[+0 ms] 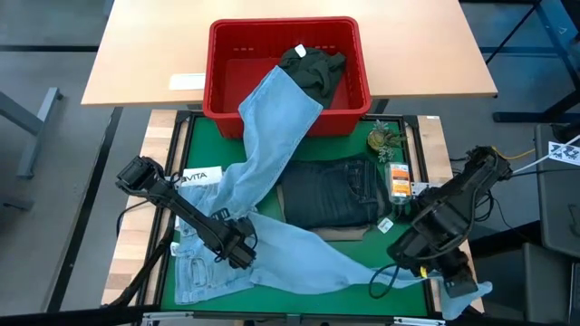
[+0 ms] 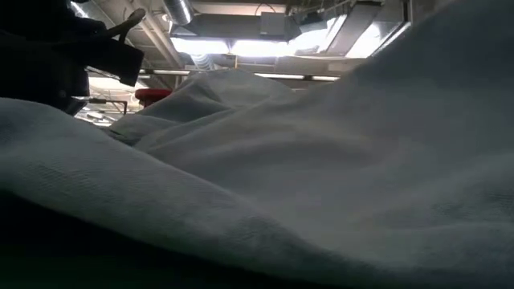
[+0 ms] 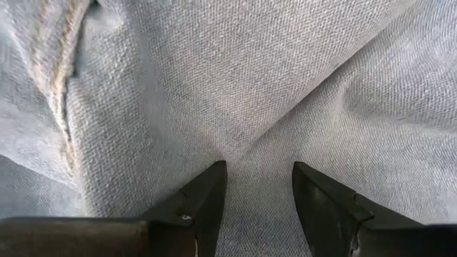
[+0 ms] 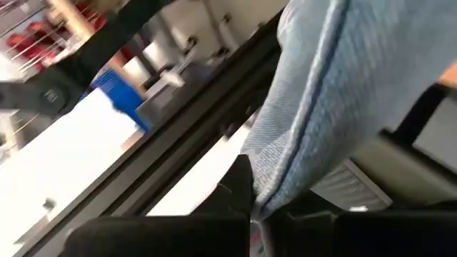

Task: Fold Laundry from Bin
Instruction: Fold the light blue jeans

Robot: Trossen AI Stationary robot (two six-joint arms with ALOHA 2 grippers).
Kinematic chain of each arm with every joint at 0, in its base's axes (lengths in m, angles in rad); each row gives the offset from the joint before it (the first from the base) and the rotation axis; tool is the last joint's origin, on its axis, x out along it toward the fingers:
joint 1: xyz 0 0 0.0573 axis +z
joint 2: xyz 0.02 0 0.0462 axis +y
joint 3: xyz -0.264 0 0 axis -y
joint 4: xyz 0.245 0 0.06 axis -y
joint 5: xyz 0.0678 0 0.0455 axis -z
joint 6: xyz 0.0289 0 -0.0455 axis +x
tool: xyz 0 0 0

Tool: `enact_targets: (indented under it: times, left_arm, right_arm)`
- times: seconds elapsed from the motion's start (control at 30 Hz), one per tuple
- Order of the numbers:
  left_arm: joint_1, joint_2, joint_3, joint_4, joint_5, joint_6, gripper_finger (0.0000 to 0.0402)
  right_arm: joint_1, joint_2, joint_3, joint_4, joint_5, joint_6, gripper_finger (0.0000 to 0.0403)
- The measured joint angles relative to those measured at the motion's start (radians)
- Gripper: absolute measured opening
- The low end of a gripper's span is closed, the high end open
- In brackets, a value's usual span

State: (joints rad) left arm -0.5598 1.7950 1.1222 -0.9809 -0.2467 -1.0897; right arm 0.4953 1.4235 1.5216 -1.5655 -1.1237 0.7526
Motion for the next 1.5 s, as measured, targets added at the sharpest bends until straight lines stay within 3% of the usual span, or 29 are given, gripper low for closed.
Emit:
enact_targets:
  times: [0.17,0.47,0.67,0.83,0.97,1.1,1.5]
  left_arm:
    - [0.003,-0.01,0.042,-0.015,-0.007,0.027,0.0158]
    - [0.002,-0.042,0.201,0.007,-0.127,0.173,0.0158]
    - [0.021,-0.041,0.222,0.314,-0.213,0.463,0.0158]
    - [0.065,-0.032,0.222,0.61,-0.213,0.694,0.0158]
    - [0.105,-0.017,0.222,0.782,-0.195,0.877,0.0158]
    - [0.143,0.0,0.221,0.903,-0.108,1.017,0.0158]
    - [0.229,0.137,0.22,1.151,0.141,1.262,0.0158]
  right_arm:
    - [0.0,0.0,0.001,0.097,0.008,0.004,0.0005]
    - [-0.073,0.001,0.001,0.54,-0.013,0.073,0.0004]
    - [-0.106,0.001,0.001,0.709,0.026,-0.001,0.0004]
    - [-0.103,0.001,0.001,0.694,0.042,-0.048,0.0004]
    - [-0.103,0.001,0.001,0.693,0.042,-0.05,0.0005]
    - [-0.103,0.001,0.001,0.677,0.043,-0.052,0.0005]
    - [-0.103,0.001,0.001,0.672,0.055,-0.054,0.0005]
